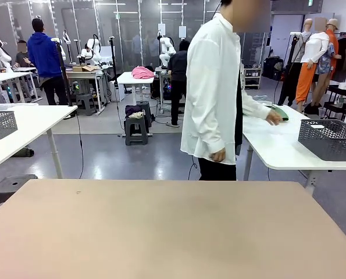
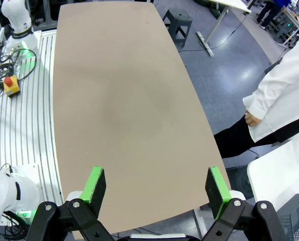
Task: Fold the towels and place them in the basket.
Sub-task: When a person lays out a Towel with hook on the table, fold it in half twice.
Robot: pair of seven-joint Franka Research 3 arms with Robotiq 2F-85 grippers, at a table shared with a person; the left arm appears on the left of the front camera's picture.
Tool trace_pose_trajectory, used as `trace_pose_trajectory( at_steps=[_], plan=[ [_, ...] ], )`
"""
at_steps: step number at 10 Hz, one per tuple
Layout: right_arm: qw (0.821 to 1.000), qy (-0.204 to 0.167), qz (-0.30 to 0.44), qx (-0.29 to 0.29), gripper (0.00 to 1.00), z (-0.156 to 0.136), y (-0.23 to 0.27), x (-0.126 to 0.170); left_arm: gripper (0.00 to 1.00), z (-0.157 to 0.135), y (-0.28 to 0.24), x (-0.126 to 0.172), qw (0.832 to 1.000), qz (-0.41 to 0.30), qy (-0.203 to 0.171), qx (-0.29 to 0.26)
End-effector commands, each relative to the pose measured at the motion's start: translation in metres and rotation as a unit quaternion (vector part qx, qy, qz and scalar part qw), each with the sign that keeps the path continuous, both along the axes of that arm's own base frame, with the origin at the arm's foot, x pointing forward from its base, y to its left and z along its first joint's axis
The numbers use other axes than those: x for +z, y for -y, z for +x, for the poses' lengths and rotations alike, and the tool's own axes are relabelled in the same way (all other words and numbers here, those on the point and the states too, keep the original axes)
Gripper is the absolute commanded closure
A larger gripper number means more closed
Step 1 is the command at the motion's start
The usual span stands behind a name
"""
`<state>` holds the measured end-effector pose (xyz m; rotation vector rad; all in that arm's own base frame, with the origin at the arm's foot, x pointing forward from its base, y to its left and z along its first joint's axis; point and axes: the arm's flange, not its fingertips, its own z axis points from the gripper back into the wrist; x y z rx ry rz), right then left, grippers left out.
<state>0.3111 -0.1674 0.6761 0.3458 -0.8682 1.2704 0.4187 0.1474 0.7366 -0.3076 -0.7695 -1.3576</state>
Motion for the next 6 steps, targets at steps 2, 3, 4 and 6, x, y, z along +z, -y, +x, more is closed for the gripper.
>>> trace_pose_trajectory(
  at_steps=[2,3,4,6],
  plan=[
    [1.0,0.003,0.005,0.002,0.0,0.0002,-0.0013,0.0015,0.0,-0.0003,0.0006,0.0013,1.0,-0.004,0.003,0.0],
    [1.0,0.003,0.005,0.002,0.0,0.0002,-0.0013,0.0015,0.0,-0.0003,0.0006,0.0013,1.0,-0.004,0.003,0.0],
    [1.0,0.003,0.005,0.002,0.0,0.0002,-0.0013,0.0015,0.0,-0.0003,0.0006,0.0013,1.0,-0.004,0.003,0.0],
    [1.0,0.003,0.005,0.002,0.0,0.0002,-0.0013,0.0015,0.0,-0.0003,0.0006,0.0013,1.0,-0.004,0.003,0.0]
  ],
)
